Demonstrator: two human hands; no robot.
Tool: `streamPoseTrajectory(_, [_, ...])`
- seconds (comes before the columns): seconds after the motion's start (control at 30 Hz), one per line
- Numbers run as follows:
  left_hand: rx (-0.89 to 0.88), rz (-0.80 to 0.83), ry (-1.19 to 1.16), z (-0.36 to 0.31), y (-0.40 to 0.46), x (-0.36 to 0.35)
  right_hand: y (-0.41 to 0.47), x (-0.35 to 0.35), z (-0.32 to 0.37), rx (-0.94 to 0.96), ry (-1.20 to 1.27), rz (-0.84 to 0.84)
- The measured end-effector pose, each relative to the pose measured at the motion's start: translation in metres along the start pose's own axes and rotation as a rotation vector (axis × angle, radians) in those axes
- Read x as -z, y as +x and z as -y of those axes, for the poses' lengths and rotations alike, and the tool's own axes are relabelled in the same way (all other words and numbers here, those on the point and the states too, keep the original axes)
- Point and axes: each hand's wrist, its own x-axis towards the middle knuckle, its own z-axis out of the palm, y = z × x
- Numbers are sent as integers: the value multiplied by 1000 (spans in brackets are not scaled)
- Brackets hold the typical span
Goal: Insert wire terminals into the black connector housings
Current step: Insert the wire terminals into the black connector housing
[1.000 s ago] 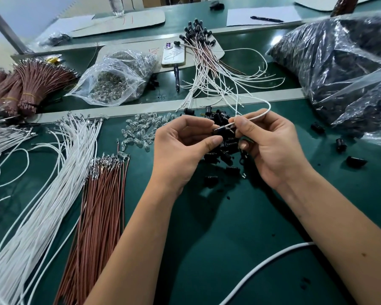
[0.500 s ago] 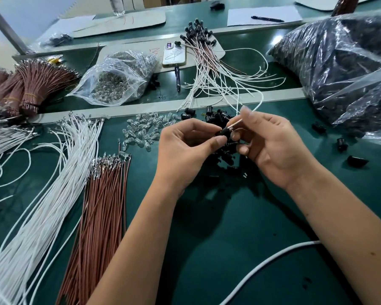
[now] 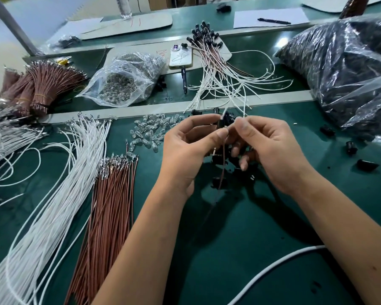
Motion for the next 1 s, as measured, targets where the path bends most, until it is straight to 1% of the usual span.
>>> streamPoseTrajectory(0.1, [28, -8, -137, -3, -1, 0, -4, -3, 0, 4, -142, 85])
streamPoseTrajectory(0.17, [30, -9, -171, -4, -1, 1, -6, -5, 1, -5, -191, 117])
streamPoseTrajectory(0.37, [-6, -9, -149, -5, -2, -1, -7, -4, 0, -22, -175, 91])
streamPoseTrajectory(0.47, [-7, 33, -176, -5, -2, -3, -7, -6, -1, -24, -155, 82])
streamPoseTrajectory(0.63, [52, 55, -254, -8, -3, -3, -7, -5, 5, -25, -175, 131])
streamPoseTrajectory(0.73, [57, 29, -303, -10, -1, 1, -6, 1, 8, -59, -218, 241])
streamPoseTrajectory(0.87, [74, 17, -422, -13, 1, 7, -8, 14, 19, -152, -266, 575])
streamPoseTrajectory(0.9, [72, 25, -442, -14, 1, 7, -8, 16, 21, -155, -277, 618])
streamPoseTrajectory(0.93, [72, 30, -453, -14, 0, 8, -9, 15, 22, -146, -269, 616])
streamPoseTrajectory(1.0, [77, 30, -441, -15, 0, 7, -9, 10, 20, -112, -182, 493])
